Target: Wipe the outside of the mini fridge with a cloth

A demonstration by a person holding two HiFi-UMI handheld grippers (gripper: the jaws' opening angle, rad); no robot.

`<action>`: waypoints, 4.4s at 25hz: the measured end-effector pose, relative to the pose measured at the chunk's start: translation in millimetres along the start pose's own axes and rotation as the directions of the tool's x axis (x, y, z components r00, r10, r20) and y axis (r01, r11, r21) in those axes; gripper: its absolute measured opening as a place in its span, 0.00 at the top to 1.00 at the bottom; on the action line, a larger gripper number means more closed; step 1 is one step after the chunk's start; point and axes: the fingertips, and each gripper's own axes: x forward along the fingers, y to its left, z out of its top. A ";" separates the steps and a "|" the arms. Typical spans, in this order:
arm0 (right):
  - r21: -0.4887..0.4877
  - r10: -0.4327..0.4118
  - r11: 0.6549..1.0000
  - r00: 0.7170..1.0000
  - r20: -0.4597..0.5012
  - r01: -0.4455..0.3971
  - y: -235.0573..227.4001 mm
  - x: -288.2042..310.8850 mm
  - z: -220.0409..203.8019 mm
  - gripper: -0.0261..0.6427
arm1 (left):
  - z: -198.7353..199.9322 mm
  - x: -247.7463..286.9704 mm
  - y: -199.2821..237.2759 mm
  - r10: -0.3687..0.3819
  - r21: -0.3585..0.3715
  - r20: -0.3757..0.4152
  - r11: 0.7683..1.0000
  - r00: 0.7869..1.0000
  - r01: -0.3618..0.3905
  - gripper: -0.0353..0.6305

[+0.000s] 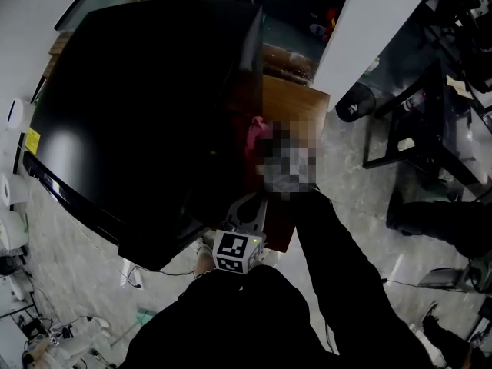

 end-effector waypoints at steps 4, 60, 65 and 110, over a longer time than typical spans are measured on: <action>-0.019 0.027 0.999 0.998 -0.062 -0.028 8.0 17.3 -24.3 0.89 | -8.4 -6.3 1.1 0.002 0.006 -0.023 1.000 1.000 -0.002 0.94; -0.069 -0.209 0.972 0.959 0.192 0.226 184.2 -192.2 550.0 0.89 | 376.3 -477.3 157.8 -0.323 0.362 0.305 0.909 0.896 0.204 0.94; -0.174 -0.212 0.952 0.954 0.210 0.250 130.3 -167.4 587.9 0.89 | 427.1 -452.6 183.9 -0.297 0.386 0.343 0.909 0.891 0.154 0.94; -0.573 -0.074 0.814 0.961 -0.267 -0.096 65.2 132.3 540.5 0.90 | 461.3 -330.6 362.6 -0.152 0.312 0.242 0.947 0.958 0.072 0.94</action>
